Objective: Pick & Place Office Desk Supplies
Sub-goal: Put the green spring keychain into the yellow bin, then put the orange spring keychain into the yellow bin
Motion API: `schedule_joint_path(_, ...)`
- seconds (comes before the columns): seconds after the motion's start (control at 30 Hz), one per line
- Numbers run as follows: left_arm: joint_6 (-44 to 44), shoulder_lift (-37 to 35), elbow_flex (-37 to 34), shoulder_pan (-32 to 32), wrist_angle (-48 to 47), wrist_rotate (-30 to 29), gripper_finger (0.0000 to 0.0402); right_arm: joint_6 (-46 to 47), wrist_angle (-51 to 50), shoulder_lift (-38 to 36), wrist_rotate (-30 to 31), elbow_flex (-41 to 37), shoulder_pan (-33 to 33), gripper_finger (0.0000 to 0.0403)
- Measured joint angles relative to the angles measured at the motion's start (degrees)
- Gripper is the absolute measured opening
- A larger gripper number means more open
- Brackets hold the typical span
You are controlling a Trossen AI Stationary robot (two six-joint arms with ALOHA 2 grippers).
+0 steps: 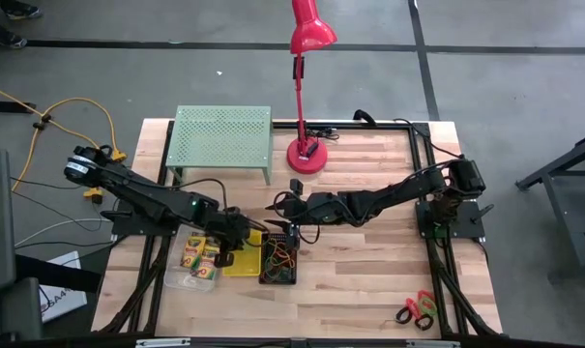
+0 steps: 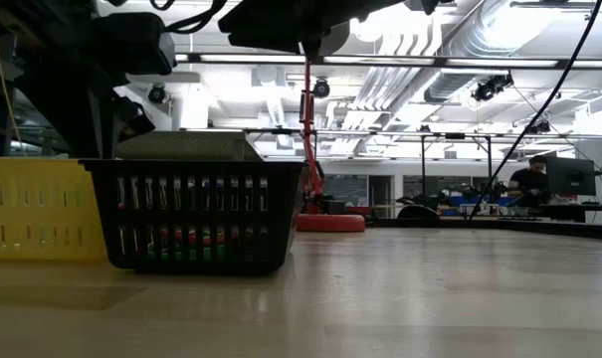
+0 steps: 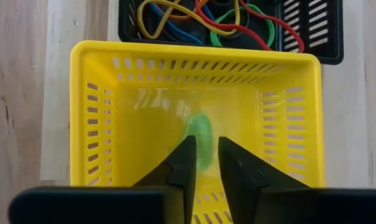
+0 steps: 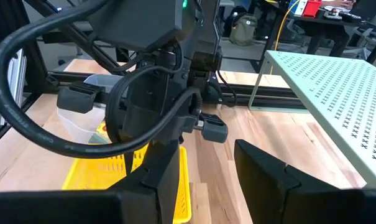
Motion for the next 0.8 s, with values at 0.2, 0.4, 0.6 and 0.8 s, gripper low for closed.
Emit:
schedule_joint_path(0.2, 0.00, 0.00, 0.00, 0.00, 0.00, 0.00, 0.0078, -0.02, -0.21, 0.00, -0.01, 0.00, 0.00, 0.0142)
schedule_joint_path(0.4, 0.44, 0.00, 0.00, 0.00, 0.00, 0.00, 0.0079, -0.02, -0.20, 0.00, 0.00, 0.00, 0.00, 0.0142)
schedule_joint_path(0.6, 5.51, -1.45, 0.22, 0.31, -0.05, 0.02, 0.0079, -0.20, -0.22, 0.00, 0.54, 0.00, -0.04, 0.0142)
schedule_joint_path(0.8, 11.54, -6.12, 0.94, 2.55, 0.73, -2.55, 0.0079, -0.19, -0.94, -0.02, 0.59, 0.00, -0.04, 0.0142)
